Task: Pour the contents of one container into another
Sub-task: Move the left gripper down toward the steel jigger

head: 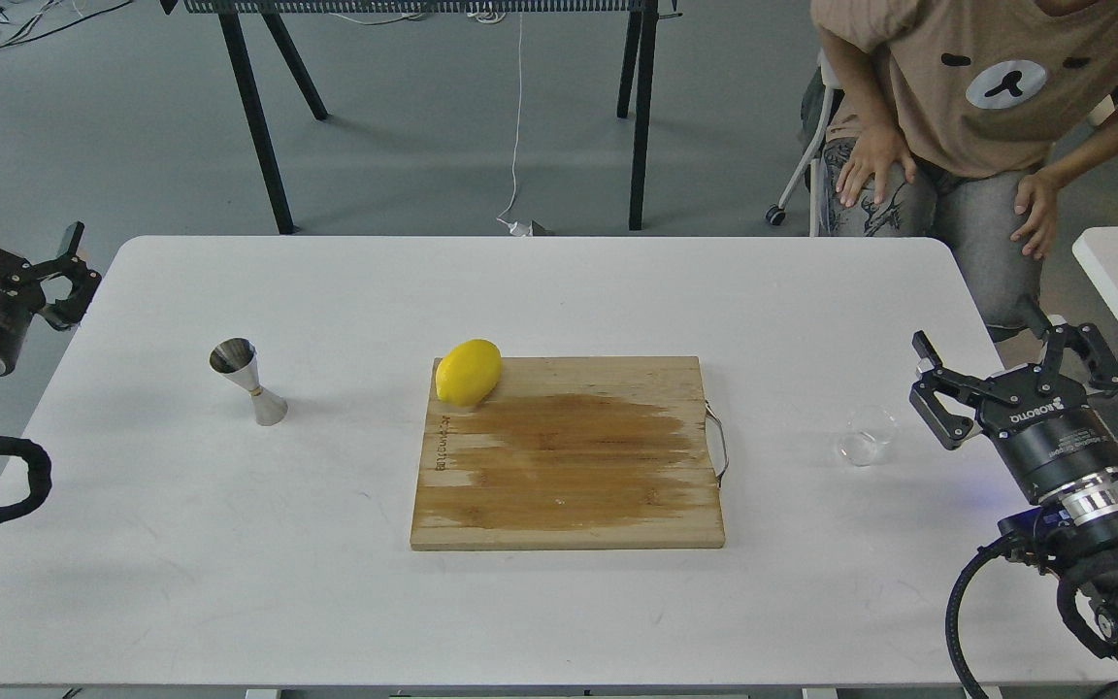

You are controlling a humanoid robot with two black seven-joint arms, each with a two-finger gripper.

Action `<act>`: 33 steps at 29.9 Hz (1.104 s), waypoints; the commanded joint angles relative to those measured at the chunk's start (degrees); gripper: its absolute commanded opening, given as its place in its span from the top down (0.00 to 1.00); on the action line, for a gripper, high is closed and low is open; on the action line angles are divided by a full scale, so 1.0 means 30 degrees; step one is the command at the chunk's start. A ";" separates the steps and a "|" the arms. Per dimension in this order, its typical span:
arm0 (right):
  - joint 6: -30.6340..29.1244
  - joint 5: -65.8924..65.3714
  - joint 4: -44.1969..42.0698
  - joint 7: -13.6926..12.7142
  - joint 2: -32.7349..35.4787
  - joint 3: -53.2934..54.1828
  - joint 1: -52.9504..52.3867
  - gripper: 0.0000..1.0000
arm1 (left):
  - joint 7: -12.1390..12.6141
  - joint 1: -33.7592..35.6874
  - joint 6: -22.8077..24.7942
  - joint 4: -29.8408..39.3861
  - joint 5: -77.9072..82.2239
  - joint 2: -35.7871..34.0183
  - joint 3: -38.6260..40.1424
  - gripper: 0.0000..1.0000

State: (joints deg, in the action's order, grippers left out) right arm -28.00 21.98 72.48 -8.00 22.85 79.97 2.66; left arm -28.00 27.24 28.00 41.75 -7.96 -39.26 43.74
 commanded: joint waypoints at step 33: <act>0.0000 0.0028 0.0067 -0.0030 0.0118 0.0031 -0.0154 0.01 | 0.0000 0.3226 0.0000 0.0372 1.3895 -0.4871 0.0127 0.00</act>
State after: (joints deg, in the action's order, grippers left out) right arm -28.00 22.07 72.77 -8.00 23.14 80.18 2.23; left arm -28.00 36.83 28.02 38.50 27.76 -53.63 44.12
